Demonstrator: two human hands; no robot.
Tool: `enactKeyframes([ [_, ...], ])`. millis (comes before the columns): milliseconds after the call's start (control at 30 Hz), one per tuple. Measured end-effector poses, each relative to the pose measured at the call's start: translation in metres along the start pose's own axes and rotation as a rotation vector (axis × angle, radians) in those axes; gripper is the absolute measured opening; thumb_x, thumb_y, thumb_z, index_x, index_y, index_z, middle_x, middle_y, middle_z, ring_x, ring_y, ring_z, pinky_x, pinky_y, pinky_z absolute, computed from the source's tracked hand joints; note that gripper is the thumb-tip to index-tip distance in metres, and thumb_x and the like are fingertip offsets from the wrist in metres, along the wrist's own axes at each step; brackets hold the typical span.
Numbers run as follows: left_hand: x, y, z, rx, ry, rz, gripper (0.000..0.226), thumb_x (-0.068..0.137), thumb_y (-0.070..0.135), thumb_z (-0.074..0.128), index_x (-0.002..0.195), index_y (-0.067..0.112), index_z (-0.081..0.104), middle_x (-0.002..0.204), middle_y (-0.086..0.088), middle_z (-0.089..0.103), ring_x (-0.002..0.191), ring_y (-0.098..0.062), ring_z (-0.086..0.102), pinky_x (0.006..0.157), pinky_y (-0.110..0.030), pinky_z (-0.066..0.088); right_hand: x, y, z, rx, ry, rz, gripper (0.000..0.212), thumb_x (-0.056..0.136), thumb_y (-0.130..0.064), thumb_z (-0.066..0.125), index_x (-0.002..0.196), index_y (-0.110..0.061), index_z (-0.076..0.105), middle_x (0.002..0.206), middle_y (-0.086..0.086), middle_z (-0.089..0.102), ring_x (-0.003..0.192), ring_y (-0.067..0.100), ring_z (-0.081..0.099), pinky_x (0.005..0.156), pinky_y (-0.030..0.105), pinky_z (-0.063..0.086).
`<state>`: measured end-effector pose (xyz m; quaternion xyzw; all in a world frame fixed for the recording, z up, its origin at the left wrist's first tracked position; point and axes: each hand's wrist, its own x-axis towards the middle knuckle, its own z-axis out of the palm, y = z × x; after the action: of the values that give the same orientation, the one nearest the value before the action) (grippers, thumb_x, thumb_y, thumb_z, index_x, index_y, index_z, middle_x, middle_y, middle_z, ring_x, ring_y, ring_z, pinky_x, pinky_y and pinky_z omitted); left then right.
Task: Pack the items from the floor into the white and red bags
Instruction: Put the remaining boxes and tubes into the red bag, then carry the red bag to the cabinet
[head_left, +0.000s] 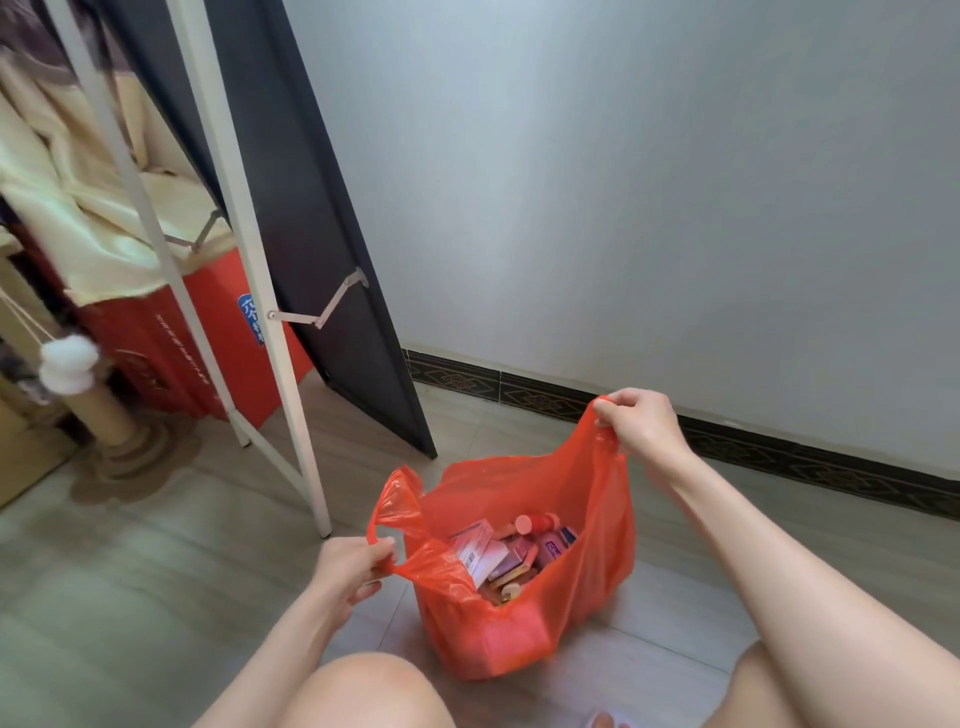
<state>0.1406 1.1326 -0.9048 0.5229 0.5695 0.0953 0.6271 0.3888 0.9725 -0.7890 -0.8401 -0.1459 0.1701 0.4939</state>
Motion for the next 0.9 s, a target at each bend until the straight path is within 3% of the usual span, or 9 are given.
enactKeyframes([
  [133, -0.009, 0.041, -0.003, 0.173, 0.170, 0.318, 0.030, 0.079, 0.014, 0.070, 0.053, 0.001, 0.063, 0.057, -0.014, 0.063, 0.055, -0.024, 0.061, 0.066, -0.037, 0.057, -0.002, 0.001, -0.001, 0.019, -0.045, 0.008, 0.029, 0.083, -0.017, 0.061, 0.055, -0.016, 0.058, 0.060, 0.002, 0.060, 0.056, 0.018, 0.051, 0.057, 0.030, 0.041],
  [233, -0.016, 0.063, 0.002, 0.231, 0.123, 0.420, 0.032, 0.081, 0.022, 0.067, 0.053, 0.008, 0.067, 0.062, -0.010, 0.068, 0.069, -0.029, 0.066, 0.077, -0.042, 0.055, -0.001, 0.001, -0.001, 0.074, -0.083, 0.008, 0.029, 0.085, -0.019, 0.062, 0.057, -0.016, 0.057, 0.059, 0.000, 0.057, 0.053, 0.013, 0.047, 0.053, 0.025, 0.035],
  [333, -0.011, 0.075, 0.006, 0.235, 0.066, 0.436, 0.032, 0.085, 0.026, 0.063, 0.054, 0.015, 0.068, 0.060, -0.005, 0.068, 0.075, -0.030, 0.067, 0.082, -0.048, 0.053, 0.010, -0.006, -0.001, 0.102, -0.140, -0.010, 0.025, 0.085, -0.014, 0.060, 0.060, -0.015, 0.059, 0.062, 0.001, 0.058, 0.061, 0.015, 0.051, 0.060, 0.024, 0.038],
  [400, -0.009, 0.088, 0.012, 0.183, 0.020, 0.432, 0.033, 0.089, 0.018, 0.058, 0.059, 0.011, 0.066, 0.061, -0.005, 0.065, 0.072, -0.026, 0.065, 0.085, -0.048, 0.053, 0.019, -0.011, -0.005, 0.105, -0.191, -0.012, 0.021, 0.085, -0.008, 0.057, 0.065, -0.014, 0.060, 0.065, 0.003, 0.060, 0.064, 0.016, 0.053, 0.063, 0.025, 0.041],
  [467, -0.006, 0.100, 0.017, 0.120, -0.040, 0.438, 0.020, 0.093, 0.012, 0.051, 0.082, 0.006, 0.066, 0.073, -0.006, 0.064, 0.075, -0.020, 0.063, 0.088, -0.044, 0.052, 0.028, -0.012, -0.008, 0.183, -0.244, -0.014, 0.019, 0.084, 0.000, 0.056, 0.072, -0.014, 0.062, 0.069, 0.004, 0.061, 0.066, 0.015, 0.055, 0.067, 0.026, 0.044],
  [567, 0.007, 0.103, 0.021, 0.089, -0.095, 0.479, 0.018, 0.094, 0.006, 0.047, 0.095, 0.010, 0.064, 0.086, -0.008, 0.064, 0.080, -0.018, 0.064, 0.080, -0.032, 0.054, 0.042, 0.002, -0.004, 0.327, -0.302, -0.023, 0.023, 0.083, 0.004, 0.057, 0.082, -0.018, 0.064, 0.075, 0.001, 0.064, 0.068, 0.011, 0.060, 0.072, 0.024, 0.047],
  [700, 0.016, 0.103, 0.026, 0.003, -0.080, 0.409, 0.017, 0.092, 0.005, 0.051, 0.092, 0.013, 0.065, 0.082, -0.007, 0.064, 0.071, -0.017, 0.066, 0.073, -0.027, 0.056, 0.051, 0.021, 0.010, 0.522, -0.320, 0.082, 0.026, 0.084, 0.005, 0.056, 0.093, -0.019, 0.063, 0.077, 0.002, 0.062, 0.057, 0.010, 0.057, 0.060, 0.022, 0.047],
  [767, 0.005, 0.106, 0.030, -0.019, -0.065, 0.328, 0.016, 0.091, 0.002, 0.051, 0.090, 0.011, 0.064, 0.077, -0.007, 0.063, 0.062, -0.011, 0.065, 0.068, -0.022, 0.056, 0.043, 0.020, 0.008, 0.502, -0.282, 0.166, 0.027, 0.083, 0.005, 0.058, 0.096, -0.018, 0.064, 0.074, 0.002, 0.062, 0.052, 0.008, 0.055, 0.053, 0.016, 0.047],
  [900, -0.032, 0.112, 0.029, 0.000, -0.046, 0.117, 0.016, 0.091, -0.004, 0.048, 0.097, -0.001, 0.062, 0.073, -0.008, 0.058, 0.051, -0.002, 0.060, 0.057, -0.012, 0.052, 0.023, -0.003, -0.010, 0.348, -0.276, 0.352, 0.027, 0.081, 0.007, 0.060, 0.098, -0.013, 0.066, 0.070, -0.002, 0.065, 0.051, 0.004, 0.055, 0.056, 0.010, 0.047],
])
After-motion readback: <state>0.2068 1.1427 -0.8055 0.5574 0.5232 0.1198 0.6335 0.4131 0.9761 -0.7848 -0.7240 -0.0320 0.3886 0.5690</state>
